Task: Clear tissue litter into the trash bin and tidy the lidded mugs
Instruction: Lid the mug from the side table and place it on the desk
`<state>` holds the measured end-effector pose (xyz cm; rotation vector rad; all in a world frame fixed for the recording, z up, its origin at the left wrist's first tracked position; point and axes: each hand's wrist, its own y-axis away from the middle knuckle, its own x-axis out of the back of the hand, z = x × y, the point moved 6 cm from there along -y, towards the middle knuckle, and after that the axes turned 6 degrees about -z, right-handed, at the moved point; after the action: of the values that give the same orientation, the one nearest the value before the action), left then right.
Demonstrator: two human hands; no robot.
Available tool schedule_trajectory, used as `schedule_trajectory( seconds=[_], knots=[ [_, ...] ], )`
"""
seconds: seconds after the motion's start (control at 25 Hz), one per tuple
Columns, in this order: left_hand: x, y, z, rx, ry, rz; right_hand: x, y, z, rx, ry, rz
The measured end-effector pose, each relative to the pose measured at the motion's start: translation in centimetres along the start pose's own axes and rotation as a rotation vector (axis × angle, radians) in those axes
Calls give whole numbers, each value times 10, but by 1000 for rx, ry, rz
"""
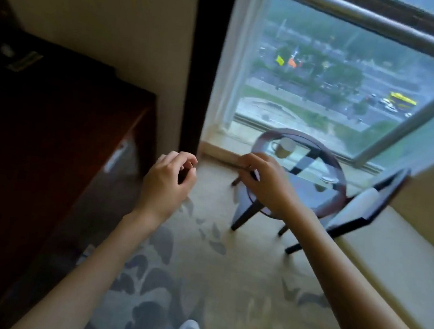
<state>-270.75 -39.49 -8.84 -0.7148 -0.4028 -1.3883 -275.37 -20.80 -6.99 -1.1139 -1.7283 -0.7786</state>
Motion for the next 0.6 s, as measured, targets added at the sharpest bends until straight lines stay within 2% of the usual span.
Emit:
schedule_trajectory(
  seconds=[0.12, 0.32, 0.6],
  knots=[
    [-84, -32, 38, -23, 5, -115, 23, 17, 96, -159, -2, 18],
    [-194, -92, 62, -32, -7, -300, 38, 22, 212, -334, -48, 46],
    [-348, -231, 56, -53, -68, -486, 27, -43, 373, -499, -108, 29]
  ],
)
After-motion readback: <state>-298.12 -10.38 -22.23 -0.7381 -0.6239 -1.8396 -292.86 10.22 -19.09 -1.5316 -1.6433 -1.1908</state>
